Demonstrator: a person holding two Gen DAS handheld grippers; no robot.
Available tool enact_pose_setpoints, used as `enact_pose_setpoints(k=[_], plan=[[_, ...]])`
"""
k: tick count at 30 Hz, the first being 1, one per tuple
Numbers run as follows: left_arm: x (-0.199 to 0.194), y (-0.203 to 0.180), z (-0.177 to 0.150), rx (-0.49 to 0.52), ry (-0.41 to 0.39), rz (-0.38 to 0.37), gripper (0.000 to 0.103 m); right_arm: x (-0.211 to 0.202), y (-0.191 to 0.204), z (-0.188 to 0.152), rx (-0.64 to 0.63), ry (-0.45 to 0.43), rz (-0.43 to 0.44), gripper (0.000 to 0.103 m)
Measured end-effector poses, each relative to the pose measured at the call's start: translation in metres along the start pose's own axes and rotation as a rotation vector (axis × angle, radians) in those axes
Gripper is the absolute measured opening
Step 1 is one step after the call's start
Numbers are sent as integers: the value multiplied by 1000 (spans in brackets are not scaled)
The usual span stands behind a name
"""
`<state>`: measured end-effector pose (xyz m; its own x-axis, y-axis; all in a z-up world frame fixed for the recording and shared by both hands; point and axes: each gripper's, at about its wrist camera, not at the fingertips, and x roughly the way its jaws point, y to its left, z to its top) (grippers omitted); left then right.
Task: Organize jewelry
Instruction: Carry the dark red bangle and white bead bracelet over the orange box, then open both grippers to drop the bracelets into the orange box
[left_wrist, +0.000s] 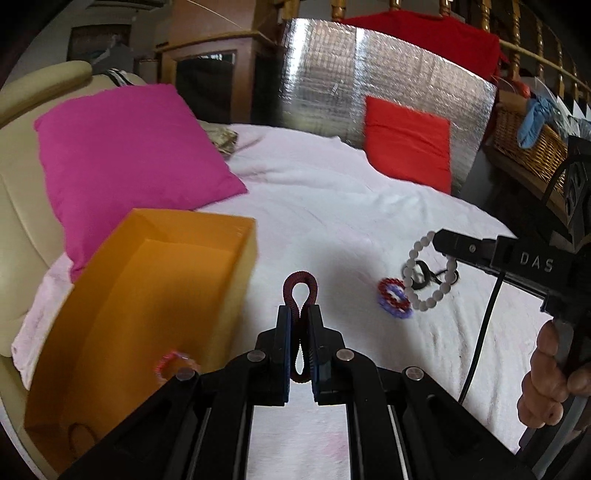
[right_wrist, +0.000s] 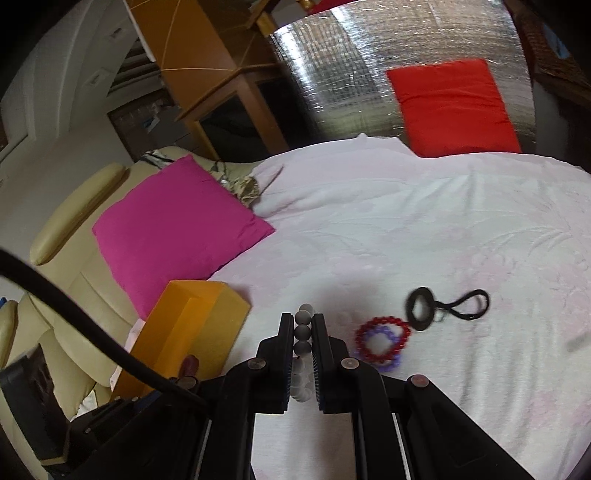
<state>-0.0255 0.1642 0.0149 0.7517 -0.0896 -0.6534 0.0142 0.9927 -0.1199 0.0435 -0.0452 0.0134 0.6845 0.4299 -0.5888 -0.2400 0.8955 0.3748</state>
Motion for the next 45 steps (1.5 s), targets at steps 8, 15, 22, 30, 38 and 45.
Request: enact_pose_setpoints(k=[8,15,22,30,38,45], plan=[[-21,37,6,-32,-46,70,9,5,51,5,-65,3,64,11],[-35,79,7,-80,-67,134,9,22,113,13,-129,22,126,11],[-30,115,0,-107,-38,201,9,52,166,10,-196,63,162,11],[-3,157,-17,-141,61,284,9,103,194,-10,-243,157,163,11],[30,189,-33,-175,176,353,9,154,191,-18,-238,229,106,11],[50,191,-39,-166,253,363,42,176,178,-18,-202,263,81,12]])
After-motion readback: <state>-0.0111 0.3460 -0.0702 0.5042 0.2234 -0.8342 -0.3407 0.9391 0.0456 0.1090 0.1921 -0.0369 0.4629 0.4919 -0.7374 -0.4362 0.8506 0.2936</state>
